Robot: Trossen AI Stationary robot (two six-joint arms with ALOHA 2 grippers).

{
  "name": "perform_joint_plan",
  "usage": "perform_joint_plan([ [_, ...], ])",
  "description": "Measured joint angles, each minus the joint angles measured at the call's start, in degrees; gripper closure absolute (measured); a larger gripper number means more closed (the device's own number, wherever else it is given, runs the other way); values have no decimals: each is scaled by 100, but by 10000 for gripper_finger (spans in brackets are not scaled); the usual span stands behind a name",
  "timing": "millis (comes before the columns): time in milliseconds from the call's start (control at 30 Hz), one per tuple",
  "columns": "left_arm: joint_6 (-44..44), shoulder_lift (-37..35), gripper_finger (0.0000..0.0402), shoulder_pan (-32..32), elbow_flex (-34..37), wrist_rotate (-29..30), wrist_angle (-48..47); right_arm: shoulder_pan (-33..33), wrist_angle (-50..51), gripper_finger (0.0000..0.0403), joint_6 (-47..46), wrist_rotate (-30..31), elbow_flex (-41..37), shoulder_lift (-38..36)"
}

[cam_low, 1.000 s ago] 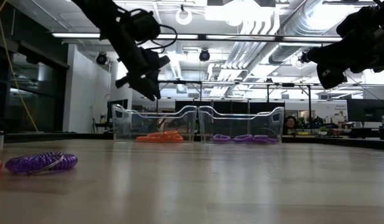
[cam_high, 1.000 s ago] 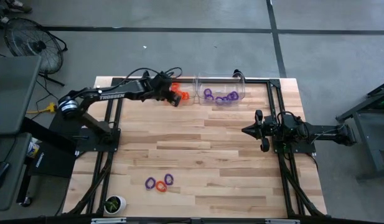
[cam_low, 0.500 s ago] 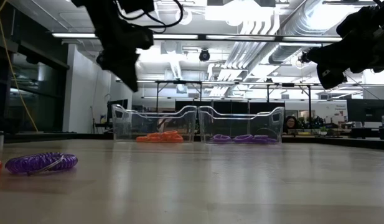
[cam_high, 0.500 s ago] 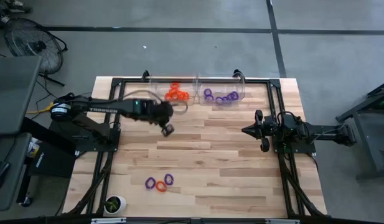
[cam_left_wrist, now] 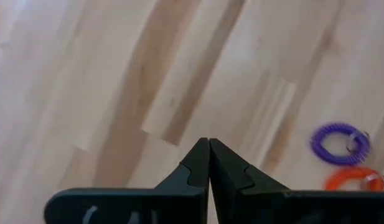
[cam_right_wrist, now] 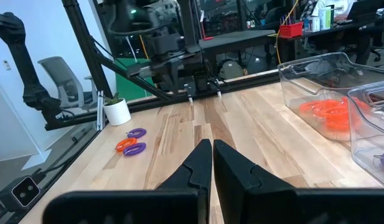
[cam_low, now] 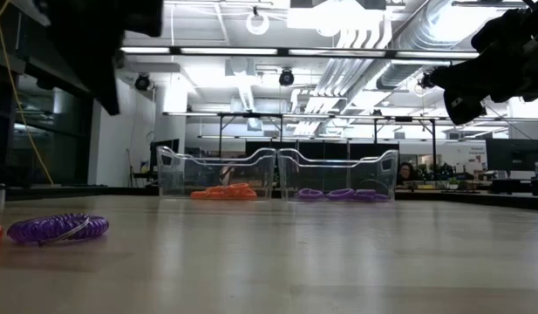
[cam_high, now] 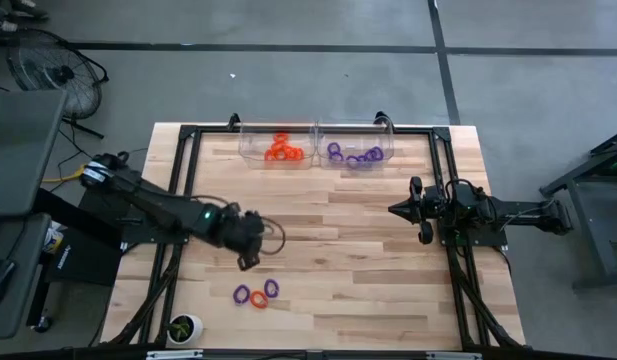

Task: Sort spring keychains
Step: Put the violet spring keychain into the right transparent bin

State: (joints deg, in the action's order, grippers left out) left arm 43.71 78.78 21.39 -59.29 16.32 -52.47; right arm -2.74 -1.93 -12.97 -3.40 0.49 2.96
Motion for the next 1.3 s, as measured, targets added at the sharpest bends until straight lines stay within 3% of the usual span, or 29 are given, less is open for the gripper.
perform_joint_plan([
  [400, 1891, 139, 401, 1329, 3, 22, -520, 1, 0, 391, 0, -1, -2, 1],
  [633, 2834, 554, 402, 1701, 4, -530, -456, 0, 0, 391, -1, -1, -1, 2],
  [900, 3506, 1129, 399, 1702, 4, -1264, 56, 0, -2, 391, 0, 0, -2, 2],
  [1067, 3510, 1421, 367, 1765, 4, -1567, 564, 0, -1, 391, 0, -2, -1, 2],
  [1300, 3632, 1706, 279, 1958, 7, -1580, 690, 1, 0, 391, 0, 0, -1, 0],
])
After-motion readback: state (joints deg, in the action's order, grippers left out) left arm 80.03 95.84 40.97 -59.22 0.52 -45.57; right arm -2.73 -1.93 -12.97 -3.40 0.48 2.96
